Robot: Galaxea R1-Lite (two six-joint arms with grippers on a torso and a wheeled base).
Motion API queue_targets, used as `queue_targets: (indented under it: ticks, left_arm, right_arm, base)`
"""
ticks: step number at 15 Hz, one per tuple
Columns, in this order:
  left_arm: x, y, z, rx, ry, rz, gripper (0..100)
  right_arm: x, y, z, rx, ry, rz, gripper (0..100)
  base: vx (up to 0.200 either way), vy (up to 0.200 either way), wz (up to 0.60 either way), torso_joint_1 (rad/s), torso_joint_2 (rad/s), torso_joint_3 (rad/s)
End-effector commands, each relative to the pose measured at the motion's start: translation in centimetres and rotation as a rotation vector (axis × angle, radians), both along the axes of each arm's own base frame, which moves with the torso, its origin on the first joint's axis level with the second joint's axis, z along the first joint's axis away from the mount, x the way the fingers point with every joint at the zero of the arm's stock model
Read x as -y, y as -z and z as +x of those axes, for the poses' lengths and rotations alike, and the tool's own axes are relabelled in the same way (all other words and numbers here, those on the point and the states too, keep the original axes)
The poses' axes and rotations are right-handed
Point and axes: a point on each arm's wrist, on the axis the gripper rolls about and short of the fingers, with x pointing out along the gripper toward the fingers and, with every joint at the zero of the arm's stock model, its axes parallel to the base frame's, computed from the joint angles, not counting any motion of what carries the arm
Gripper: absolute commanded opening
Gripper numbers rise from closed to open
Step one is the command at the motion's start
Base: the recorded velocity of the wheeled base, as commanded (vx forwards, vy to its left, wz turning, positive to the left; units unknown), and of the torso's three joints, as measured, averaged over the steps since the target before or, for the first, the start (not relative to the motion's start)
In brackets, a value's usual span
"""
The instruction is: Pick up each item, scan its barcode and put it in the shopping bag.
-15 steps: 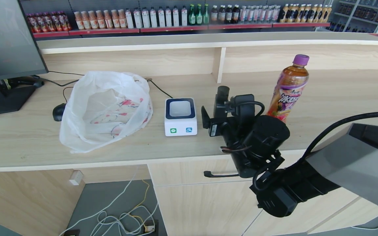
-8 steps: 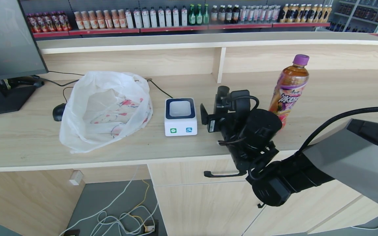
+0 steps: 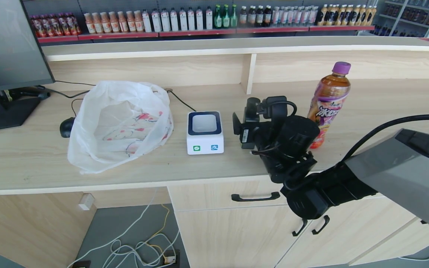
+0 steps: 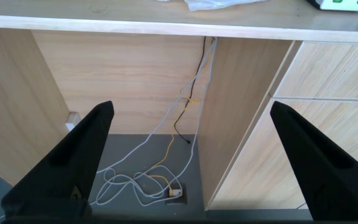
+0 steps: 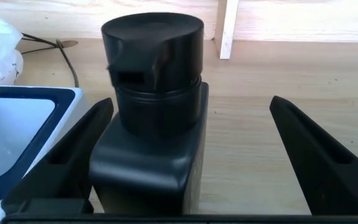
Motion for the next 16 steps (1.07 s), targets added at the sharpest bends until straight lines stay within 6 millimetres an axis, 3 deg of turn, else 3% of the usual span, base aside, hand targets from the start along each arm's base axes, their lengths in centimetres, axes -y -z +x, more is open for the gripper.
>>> queue_targets:
  ticks: [1,9,16]
  left_arm:
    - [0.0,0.0,0.0,0.0,0.0,0.0,100]
    - [0.0,0.0,0.0,0.0,0.0,0.0,100]
    - [0.0,0.0,0.0,0.0,-0.001,0.0,100]
  right_arm:
    - [0.3,0.2,0.3,-0.003,0.009,-0.003,100]
    - [0.3,1.9,1.1,-0.037,0.01,-0.014,100]
    - [0.7,2.2,1.4,-0.041,0.009,-0.021,100]
  base:
    - [0.0,0.0,0.0,0.0,0.0,0.0]
    - [0.0,0.0,0.0,0.0,0.0,0.0]
    - [0.0,0.0,0.0,0.0,0.0,0.0]
